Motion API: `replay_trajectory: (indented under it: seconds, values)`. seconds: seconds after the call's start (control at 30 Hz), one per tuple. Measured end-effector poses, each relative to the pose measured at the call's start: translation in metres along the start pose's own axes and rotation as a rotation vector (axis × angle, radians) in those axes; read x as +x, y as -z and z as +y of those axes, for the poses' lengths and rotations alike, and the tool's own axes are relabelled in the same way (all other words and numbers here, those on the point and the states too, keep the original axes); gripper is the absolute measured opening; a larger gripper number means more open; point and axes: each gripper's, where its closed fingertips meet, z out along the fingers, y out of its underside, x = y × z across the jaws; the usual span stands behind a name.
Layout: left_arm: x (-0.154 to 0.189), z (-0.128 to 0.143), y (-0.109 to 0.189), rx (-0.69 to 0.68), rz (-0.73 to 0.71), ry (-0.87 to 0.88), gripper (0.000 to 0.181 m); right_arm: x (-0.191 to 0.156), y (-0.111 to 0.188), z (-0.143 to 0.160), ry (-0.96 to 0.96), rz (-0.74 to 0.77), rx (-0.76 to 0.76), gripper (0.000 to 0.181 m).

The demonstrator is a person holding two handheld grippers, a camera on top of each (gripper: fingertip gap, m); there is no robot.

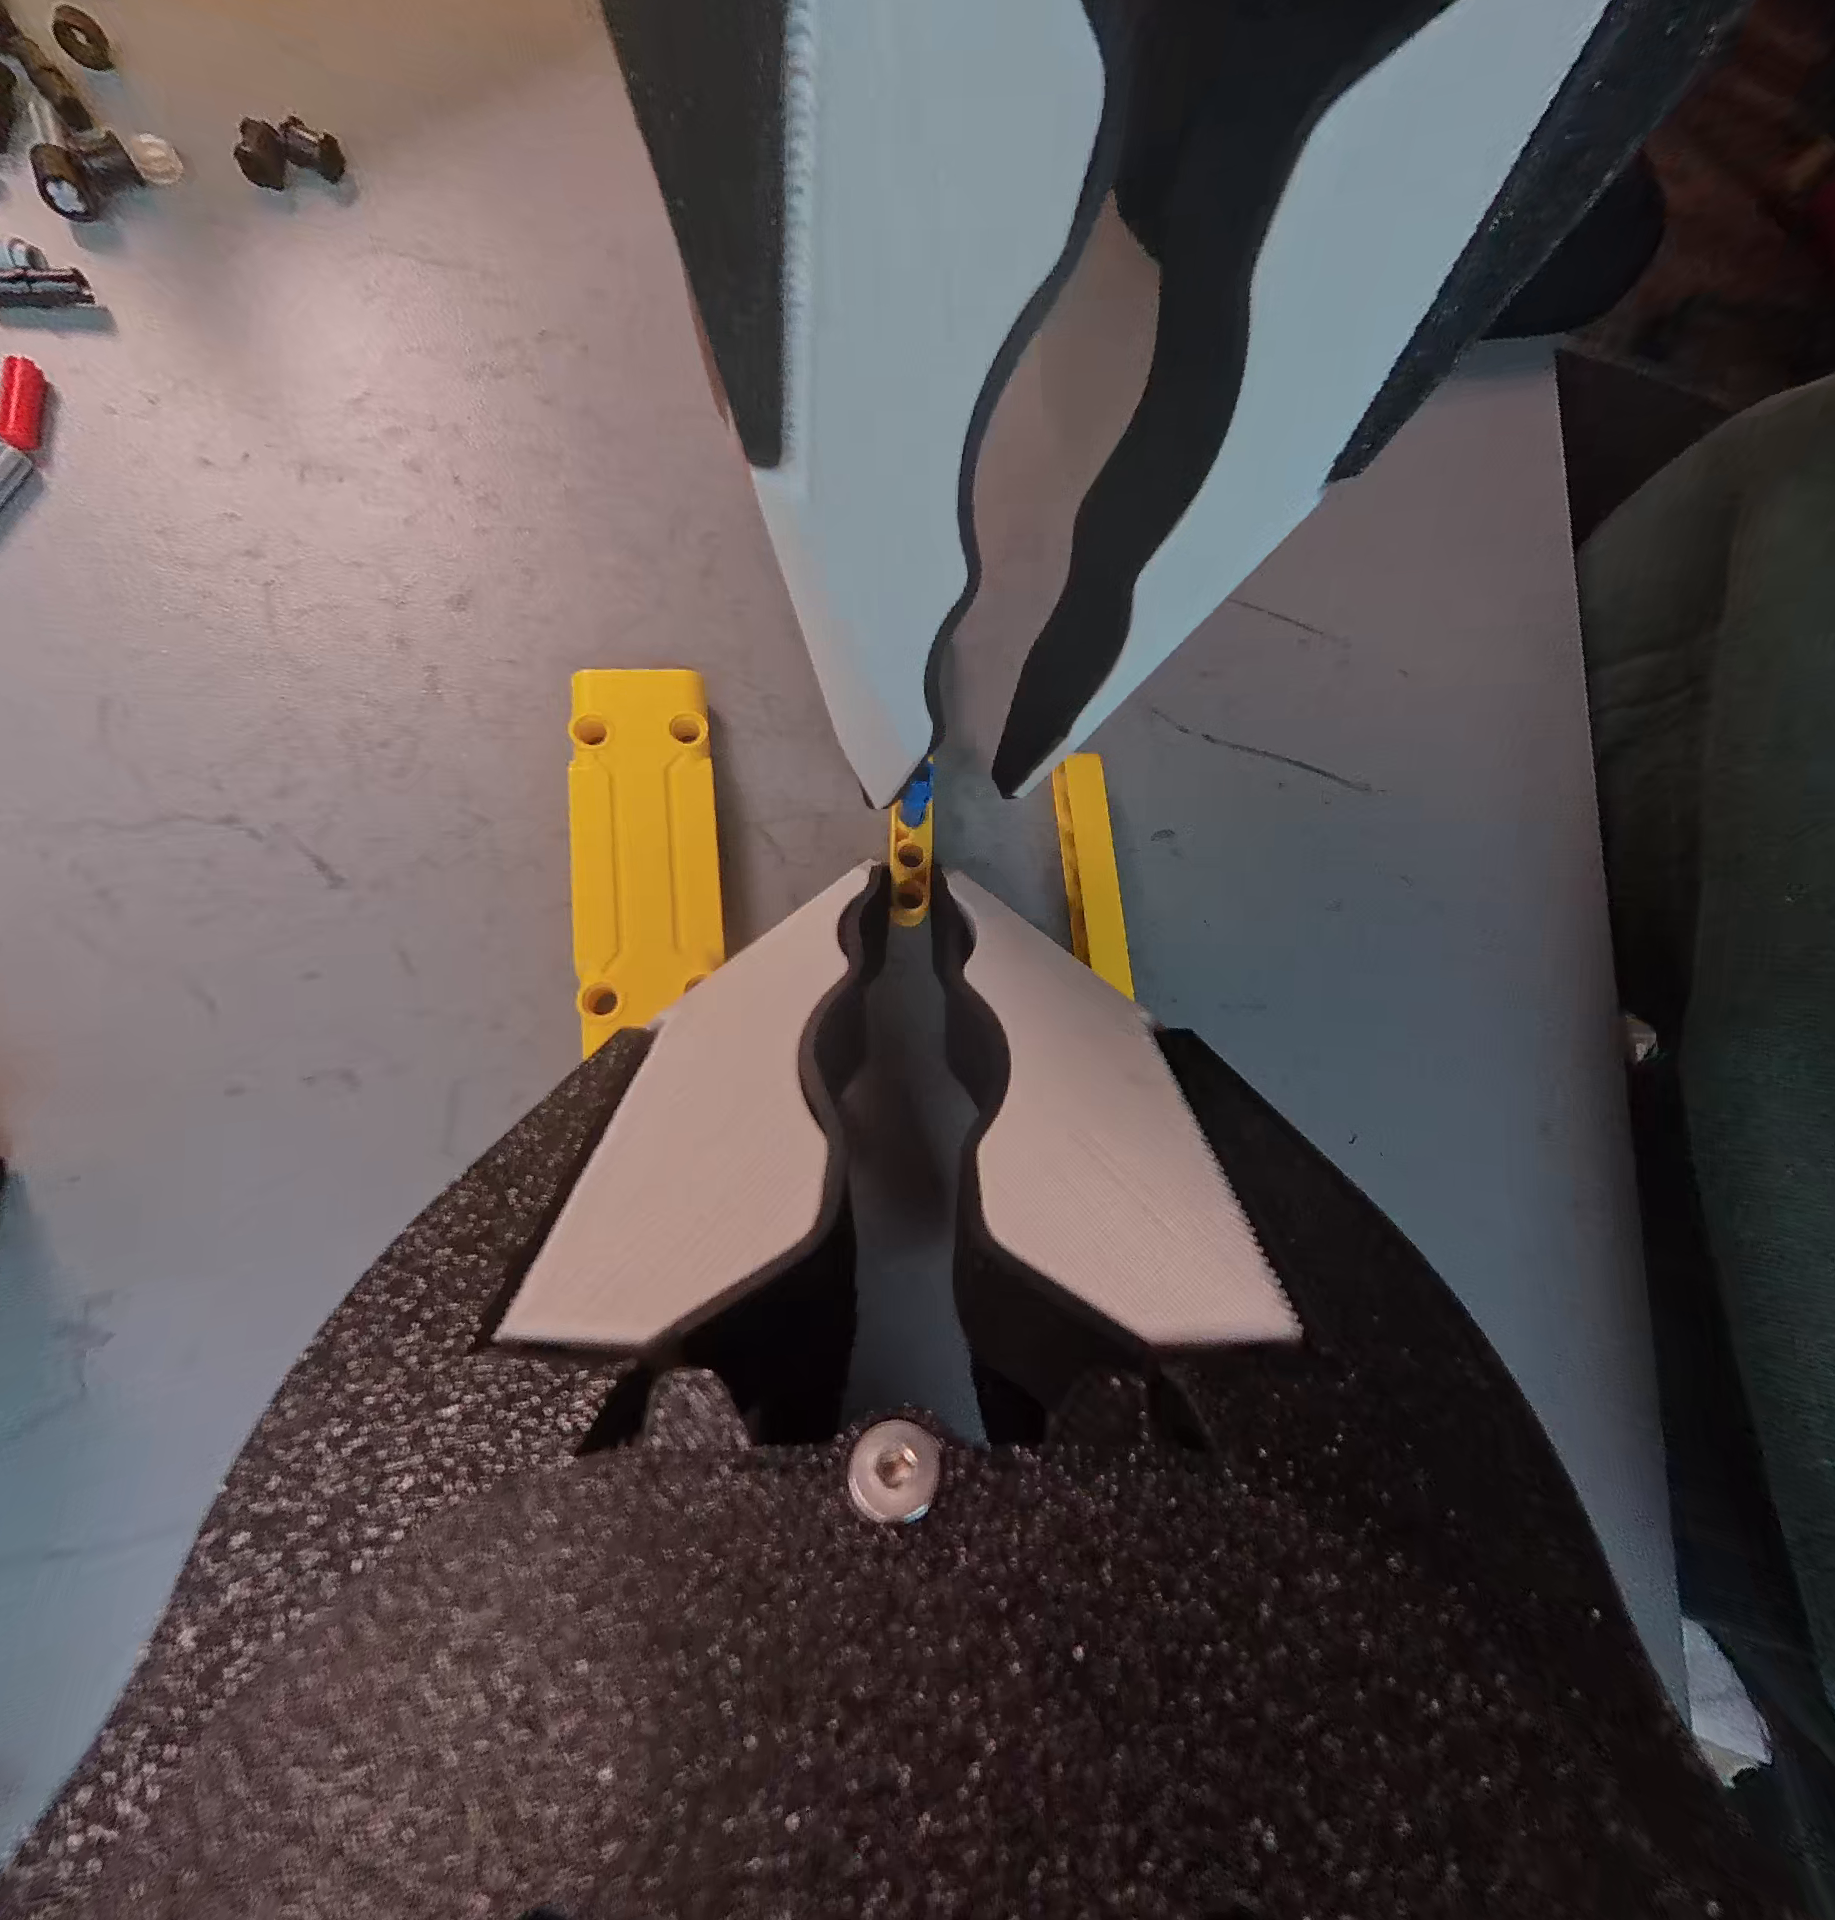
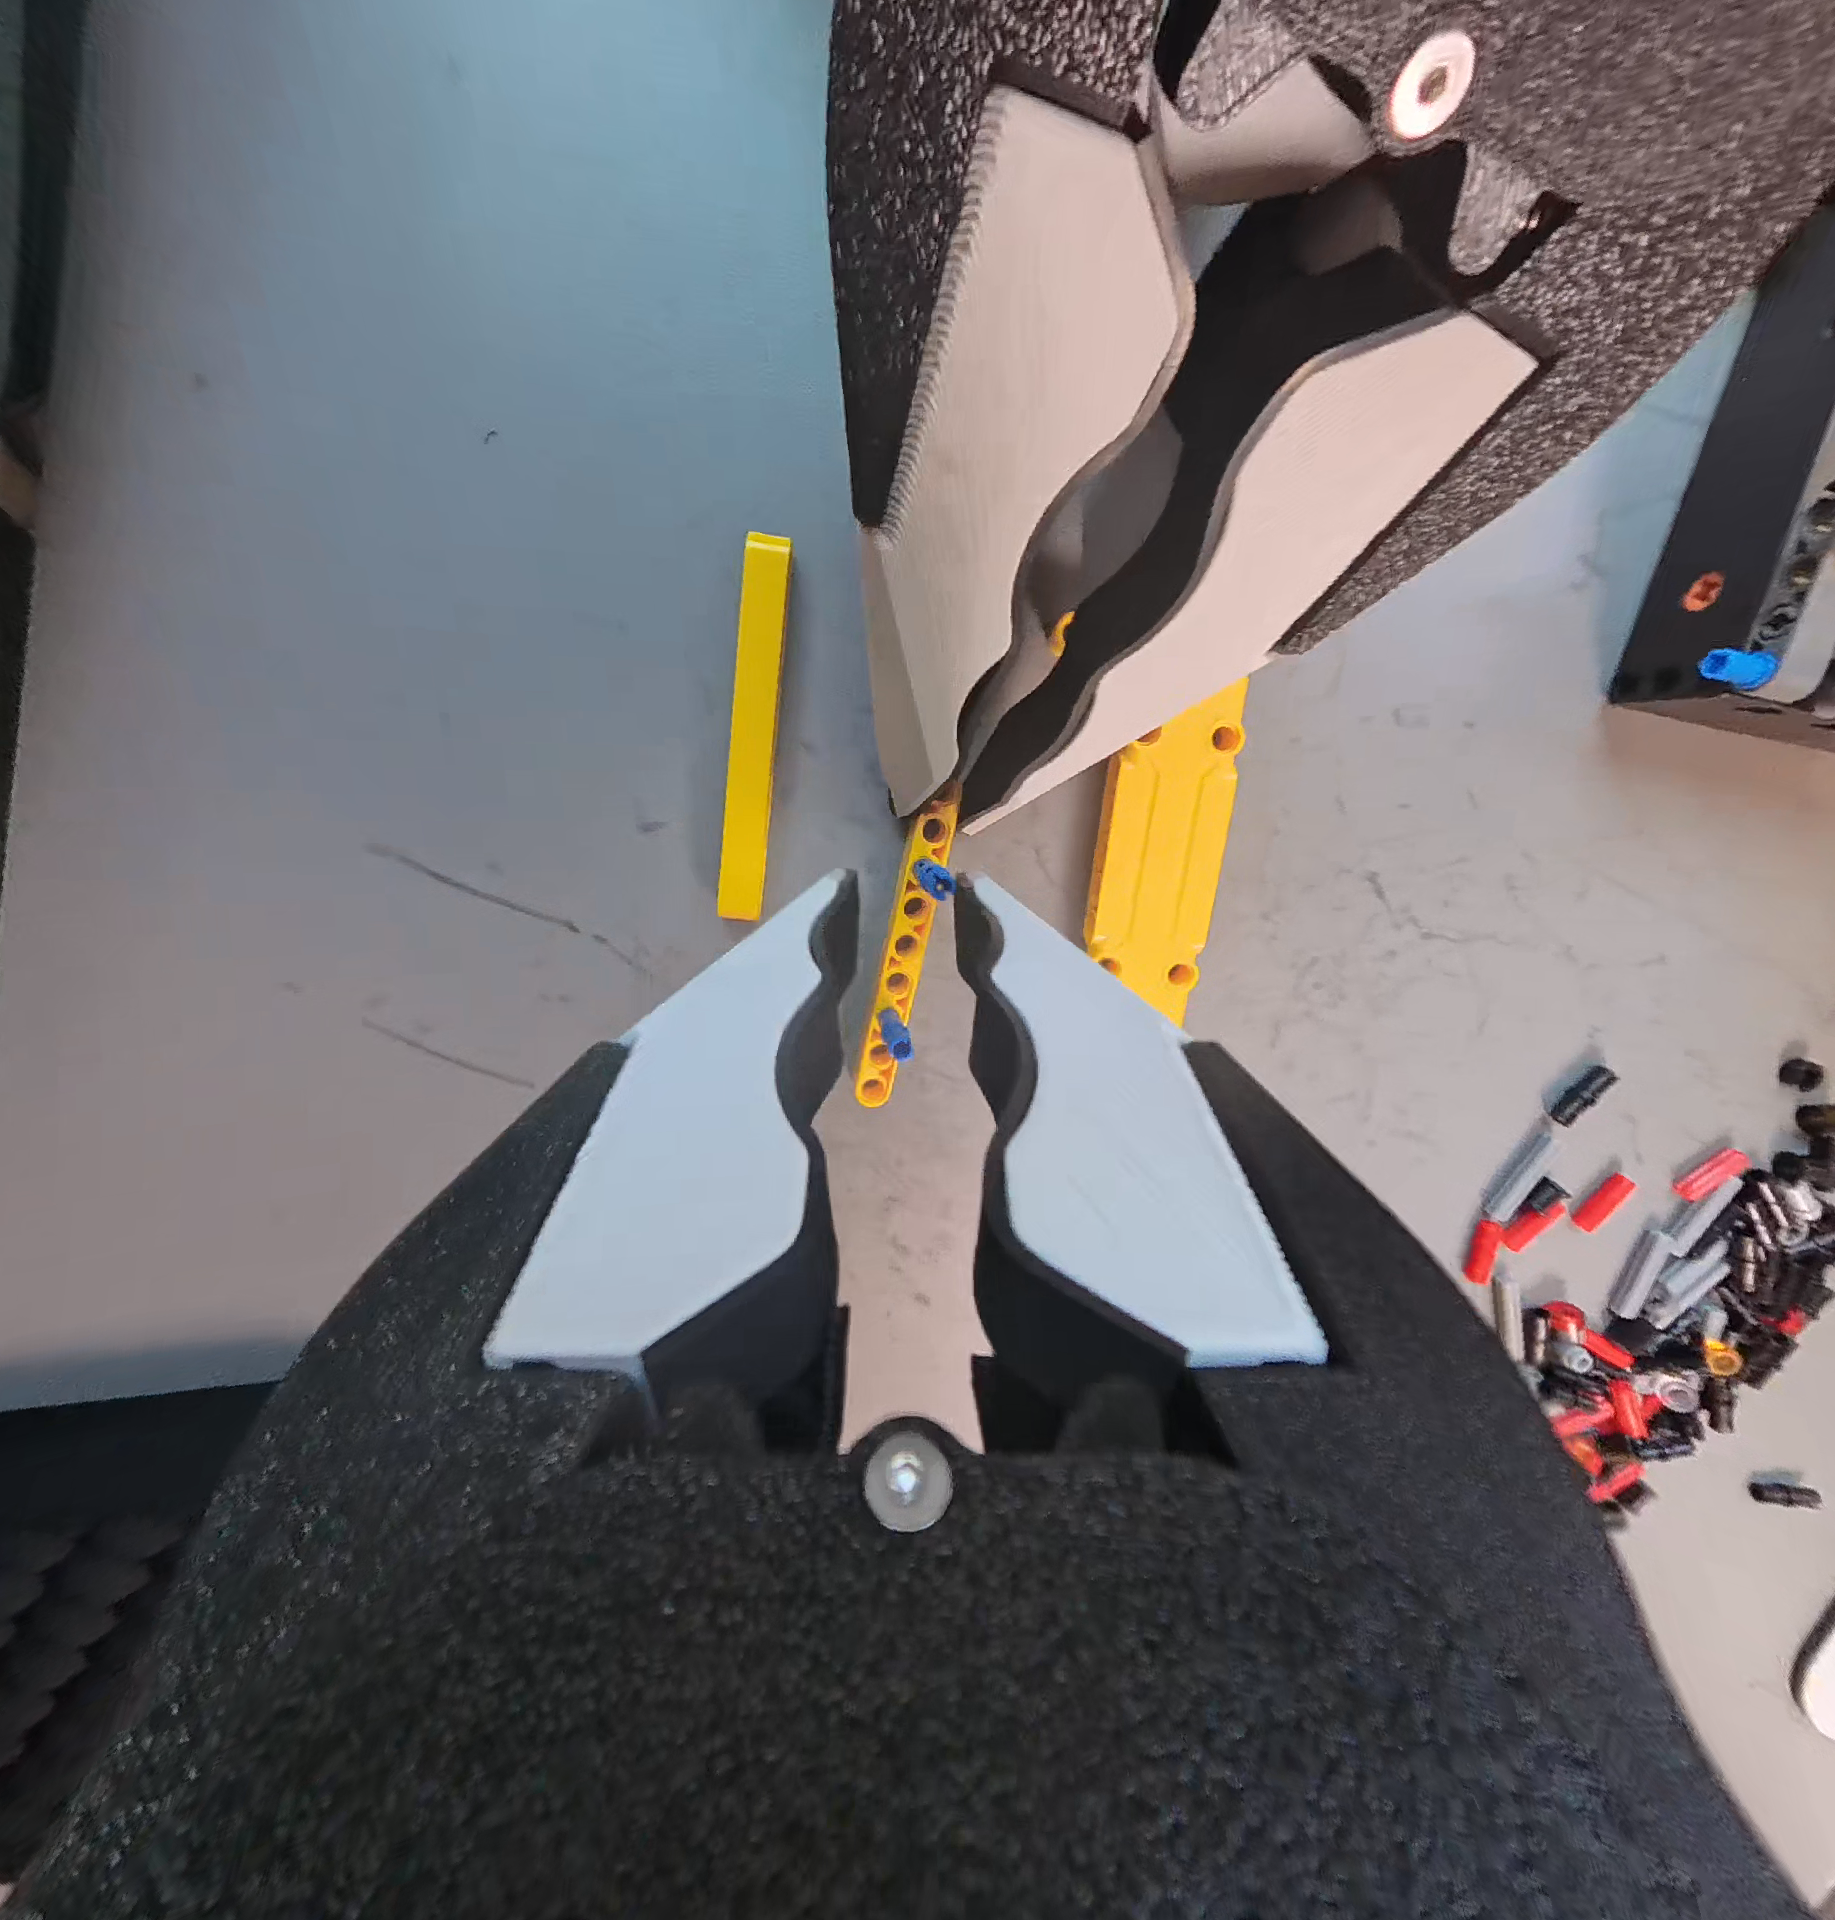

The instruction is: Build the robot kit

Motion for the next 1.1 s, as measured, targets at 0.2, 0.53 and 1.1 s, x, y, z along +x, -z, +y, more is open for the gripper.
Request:
replay_trajectory:
  seconds: [0.2, 0.53, 1.1]
  values:
    - [0.0000, 0.0001, -0.0001, 0.000, -0.006, -0.005, 0.006, 0.0086, 0.0053, -0.0069, -0.074, -0.017, 0.061, 0.009]
    - [0.0002, 0.0004, -0.0001, -0.001, -0.008, -0.009, 0.006, 0.0053, 0.0026, -0.0060, -0.051, -0.057, 0.025, 0.005]
    - [0.0006, 0.0011, -0.0005, -0.003, -0.031, -0.033, 0.007, 0.0017, -0.0007, -0.0018, 0.039, -0.047, -0.066, 0.003]
